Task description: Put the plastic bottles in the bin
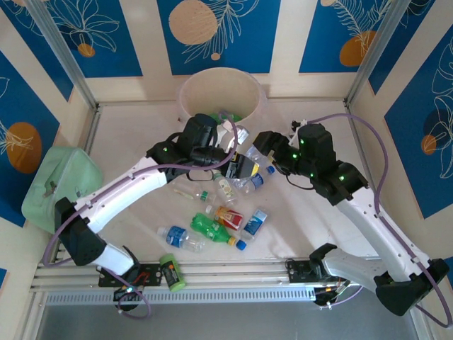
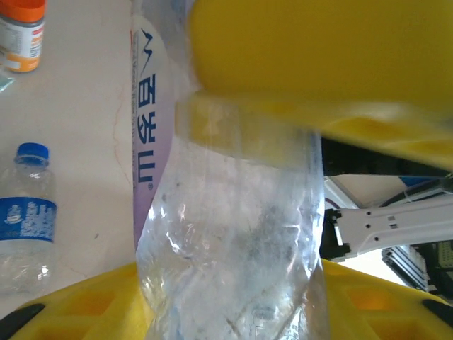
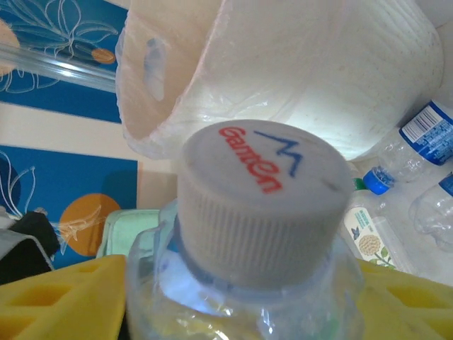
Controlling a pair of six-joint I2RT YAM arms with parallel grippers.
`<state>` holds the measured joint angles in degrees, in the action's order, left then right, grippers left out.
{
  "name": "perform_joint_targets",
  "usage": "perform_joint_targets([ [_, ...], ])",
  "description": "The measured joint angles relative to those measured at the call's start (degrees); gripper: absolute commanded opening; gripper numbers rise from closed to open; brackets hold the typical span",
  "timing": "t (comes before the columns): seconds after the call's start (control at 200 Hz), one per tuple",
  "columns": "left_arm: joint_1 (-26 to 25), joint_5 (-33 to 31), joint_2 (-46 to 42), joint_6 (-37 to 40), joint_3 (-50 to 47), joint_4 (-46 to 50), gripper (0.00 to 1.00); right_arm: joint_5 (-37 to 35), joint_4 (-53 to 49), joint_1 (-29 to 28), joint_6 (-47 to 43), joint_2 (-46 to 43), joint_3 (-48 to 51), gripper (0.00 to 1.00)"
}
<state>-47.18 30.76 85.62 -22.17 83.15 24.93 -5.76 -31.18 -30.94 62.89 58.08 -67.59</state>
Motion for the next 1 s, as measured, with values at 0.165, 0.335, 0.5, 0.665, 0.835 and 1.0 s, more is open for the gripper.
perform_joint_targets([
  [0.165,0.02,-4.13,0.09,0.96,3.02,4.00,0.48,-1.97,-4.63,4.00,-1.81,-0.68,-4.17,0.89],
  [0.335,0.68,-11.13,0.79,1.97,11.41,8.33,0.52,-2.08,-9.86,11.74,-3.43,-4.39,-4.66,0.89],
  [0.5,3.96,-19.34,4.98,2.82,24.74,12.46,0.49,-0.61,-12.66,15.34,-3.82,-8.96,-1.57,0.89],
  [0.665,10.23,-24.09,12.74,2.80,37.75,14.80,0.49,1.44,-13.92,15.65,-3.06,-11.17,3.41,0.89],
  [0.835,15.56,-26.03,22.18,2.10,47.10,17.49,0.49,3.15,-14.58,15.52,-1.36,-12.28,9.09,0.89],
  [1.0,18.82,-26.77,28.22,1.05,48.92,20.06,0.49,3.45,-14.73,14.43,-0.24,-13.16,12.13,0.89],
])
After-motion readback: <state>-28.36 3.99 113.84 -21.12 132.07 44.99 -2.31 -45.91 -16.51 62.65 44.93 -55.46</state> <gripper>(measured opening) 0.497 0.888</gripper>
